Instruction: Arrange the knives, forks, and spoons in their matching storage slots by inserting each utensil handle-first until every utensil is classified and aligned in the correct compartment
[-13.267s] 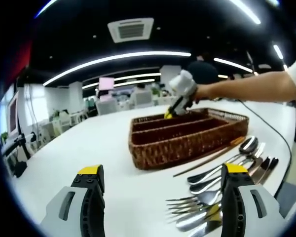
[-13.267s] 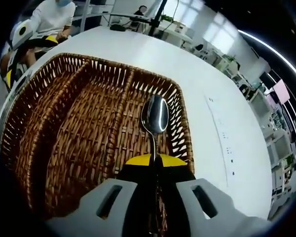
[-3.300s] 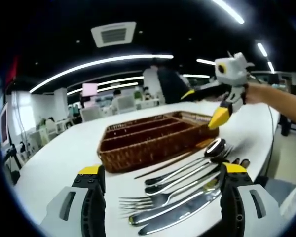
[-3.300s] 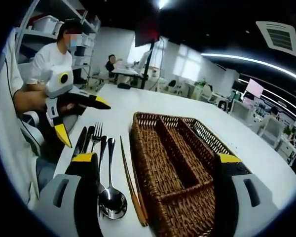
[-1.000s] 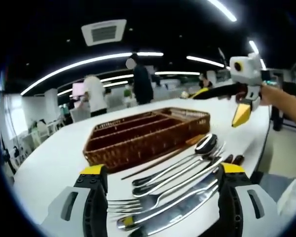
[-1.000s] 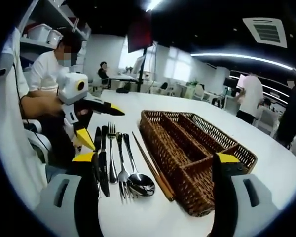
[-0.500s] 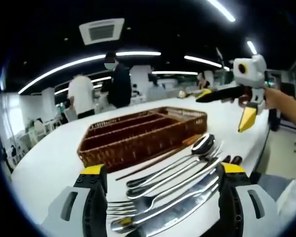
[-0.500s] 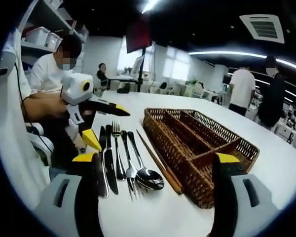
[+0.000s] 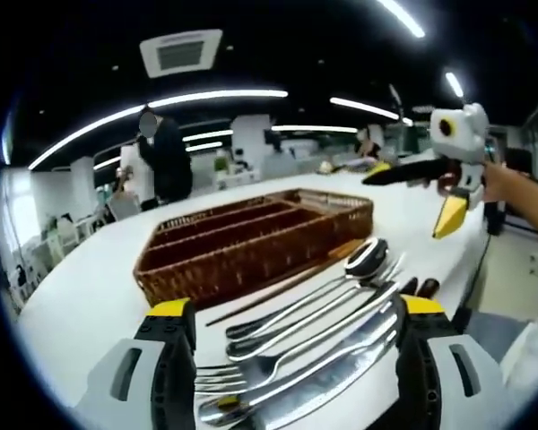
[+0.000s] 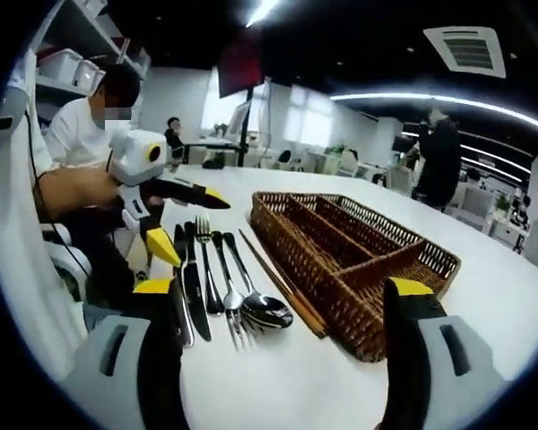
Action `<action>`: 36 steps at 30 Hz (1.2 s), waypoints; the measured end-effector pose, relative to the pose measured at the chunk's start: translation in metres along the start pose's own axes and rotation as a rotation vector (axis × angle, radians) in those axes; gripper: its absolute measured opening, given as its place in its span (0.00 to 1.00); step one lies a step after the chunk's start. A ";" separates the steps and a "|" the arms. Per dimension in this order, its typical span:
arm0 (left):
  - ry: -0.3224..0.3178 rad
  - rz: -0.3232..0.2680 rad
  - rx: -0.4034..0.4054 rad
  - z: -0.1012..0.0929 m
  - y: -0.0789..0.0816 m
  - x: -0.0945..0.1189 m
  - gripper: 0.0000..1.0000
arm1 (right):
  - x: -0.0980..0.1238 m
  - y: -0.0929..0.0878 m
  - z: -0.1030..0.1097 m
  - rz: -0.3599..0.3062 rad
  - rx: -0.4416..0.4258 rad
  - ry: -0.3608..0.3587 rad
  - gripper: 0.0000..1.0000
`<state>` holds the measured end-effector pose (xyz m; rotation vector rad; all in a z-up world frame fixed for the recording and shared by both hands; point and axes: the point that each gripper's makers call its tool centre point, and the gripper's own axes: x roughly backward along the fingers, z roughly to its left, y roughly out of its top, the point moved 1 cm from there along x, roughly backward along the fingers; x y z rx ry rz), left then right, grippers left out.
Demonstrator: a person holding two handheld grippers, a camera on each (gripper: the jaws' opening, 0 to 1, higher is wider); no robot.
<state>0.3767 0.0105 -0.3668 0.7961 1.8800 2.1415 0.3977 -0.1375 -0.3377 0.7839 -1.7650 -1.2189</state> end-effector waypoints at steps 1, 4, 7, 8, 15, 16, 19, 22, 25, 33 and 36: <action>-0.006 0.000 0.002 -0.001 0.000 0.000 0.93 | 0.000 -0.001 0.000 0.001 -0.003 -0.001 0.95; -0.020 0.010 0.001 -0.001 -0.001 0.000 0.91 | 0.003 -0.003 0.002 0.001 -0.005 -0.008 0.95; -0.038 0.021 -0.003 -0.007 -0.002 0.000 0.87 | 0.005 -0.004 0.005 -0.009 -0.018 -0.005 0.95; -0.057 0.026 -0.002 -0.009 -0.002 -0.002 0.84 | 0.005 -0.004 0.005 -0.009 -0.020 -0.007 0.95; -0.095 0.044 0.044 -0.021 0.000 -0.005 0.81 | 0.009 -0.006 0.007 -0.015 -0.025 -0.017 0.95; -0.096 0.048 0.040 -0.024 0.000 -0.006 0.79 | 0.009 -0.006 0.007 -0.013 -0.028 -0.015 0.95; -0.112 0.052 0.026 -0.023 0.000 -0.008 0.75 | 0.012 -0.007 0.004 -0.019 -0.034 -0.023 0.95; -0.127 0.061 0.022 -0.018 0.000 -0.011 0.74 | 0.014 -0.010 0.002 -0.016 -0.045 -0.036 0.95; -0.147 0.073 0.009 -0.017 -0.002 -0.013 0.71 | 0.016 -0.012 0.004 -0.018 -0.051 -0.033 0.95; -0.196 0.073 0.022 -0.013 0.002 -0.015 0.58 | 0.019 -0.010 0.001 -0.041 -0.072 -0.026 0.95; -0.206 0.073 0.009 -0.011 0.001 -0.016 0.54 | 0.019 -0.011 0.000 -0.038 -0.066 -0.025 0.95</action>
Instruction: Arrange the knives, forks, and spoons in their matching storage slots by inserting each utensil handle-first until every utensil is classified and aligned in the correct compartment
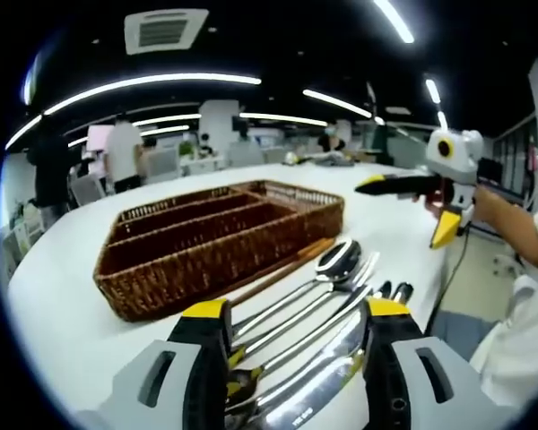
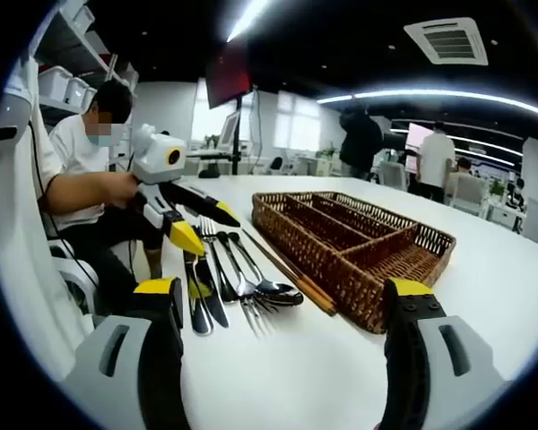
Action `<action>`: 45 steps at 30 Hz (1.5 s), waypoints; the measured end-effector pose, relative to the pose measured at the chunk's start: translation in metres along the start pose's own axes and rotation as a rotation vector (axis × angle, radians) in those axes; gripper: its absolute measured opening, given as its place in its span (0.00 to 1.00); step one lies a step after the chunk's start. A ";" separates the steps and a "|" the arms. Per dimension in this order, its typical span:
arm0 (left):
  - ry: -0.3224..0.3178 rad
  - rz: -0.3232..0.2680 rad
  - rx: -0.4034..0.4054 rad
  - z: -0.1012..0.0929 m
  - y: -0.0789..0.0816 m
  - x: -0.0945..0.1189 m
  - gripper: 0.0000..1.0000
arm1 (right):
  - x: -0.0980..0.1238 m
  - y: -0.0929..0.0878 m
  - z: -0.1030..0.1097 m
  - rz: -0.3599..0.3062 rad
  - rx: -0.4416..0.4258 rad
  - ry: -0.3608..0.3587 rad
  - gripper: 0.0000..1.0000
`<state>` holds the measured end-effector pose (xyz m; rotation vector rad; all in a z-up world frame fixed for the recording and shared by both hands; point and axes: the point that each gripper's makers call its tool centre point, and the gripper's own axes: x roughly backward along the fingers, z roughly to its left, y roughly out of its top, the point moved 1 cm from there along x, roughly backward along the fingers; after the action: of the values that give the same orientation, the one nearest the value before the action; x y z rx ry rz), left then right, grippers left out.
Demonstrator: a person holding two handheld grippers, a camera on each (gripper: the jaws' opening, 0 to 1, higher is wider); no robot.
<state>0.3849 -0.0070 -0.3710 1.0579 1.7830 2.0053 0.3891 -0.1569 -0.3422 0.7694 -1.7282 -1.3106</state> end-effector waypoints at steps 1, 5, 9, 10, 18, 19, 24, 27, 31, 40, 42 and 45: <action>0.000 0.011 -0.008 0.002 -0.002 -0.001 0.53 | 0.000 0.000 0.000 0.001 0.000 0.001 0.95; -0.008 0.015 -0.011 0.003 -0.002 -0.002 0.51 | 0.003 -0.004 0.000 0.019 0.014 -0.003 0.95; -0.027 0.025 -0.044 -0.004 -0.001 -0.003 0.46 | 0.006 -0.007 0.001 0.019 0.004 -0.004 0.95; -0.035 0.030 -0.044 -0.004 -0.001 -0.004 0.46 | 0.006 -0.009 0.001 0.029 0.005 -0.005 0.95; -0.065 0.066 -0.067 0.000 -0.005 -0.007 0.40 | 0.010 -0.010 0.000 0.032 0.000 -0.009 0.95; -0.066 0.081 -0.065 0.001 -0.006 -0.007 0.40 | 0.010 -0.011 0.000 0.037 0.005 -0.010 0.95; -0.082 0.090 -0.081 0.002 -0.006 -0.008 0.40 | 0.011 -0.011 0.001 0.029 -0.001 -0.009 0.99; -0.085 0.092 -0.077 0.002 -0.005 -0.009 0.39 | 0.012 -0.010 -0.001 0.009 -0.038 -0.014 0.98; -0.104 0.126 -0.101 -0.001 -0.005 -0.011 0.34 | 0.014 -0.015 0.001 0.023 -0.024 -0.019 0.97; -0.154 0.198 -0.139 0.005 -0.008 -0.024 0.29 | 0.020 -0.021 0.004 0.028 -0.040 -0.021 0.96; -0.163 0.220 -0.143 -0.001 -0.009 -0.026 0.28 | 0.021 -0.021 0.005 0.026 -0.043 -0.022 0.96; -0.179 0.236 -0.147 -0.011 -0.007 -0.030 0.26 | 0.022 -0.023 0.005 0.029 -0.049 -0.027 0.96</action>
<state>0.3971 -0.0323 -0.3882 1.4054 1.4562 2.0597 0.3736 -0.1796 -0.3592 0.6998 -1.7161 -1.3443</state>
